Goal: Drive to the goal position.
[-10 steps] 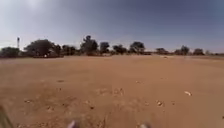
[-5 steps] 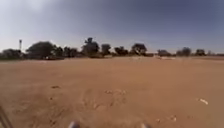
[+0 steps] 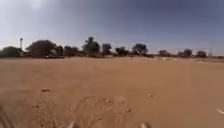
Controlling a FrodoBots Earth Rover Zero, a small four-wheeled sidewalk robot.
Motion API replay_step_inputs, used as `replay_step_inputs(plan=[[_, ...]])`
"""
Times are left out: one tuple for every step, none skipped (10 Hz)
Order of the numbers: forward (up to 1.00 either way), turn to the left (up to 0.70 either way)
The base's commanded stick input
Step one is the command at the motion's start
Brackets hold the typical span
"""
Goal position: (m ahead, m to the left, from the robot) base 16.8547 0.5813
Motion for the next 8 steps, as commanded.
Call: replay_step_inputs(plan=[[0.70, 0.00], [0.70, 0.00], [0.70, 0.35], [0.70, 0.35], [0.70, 0.35], [0.70, 0.35], [0.70, 0.00], [0.70, 0.00]])
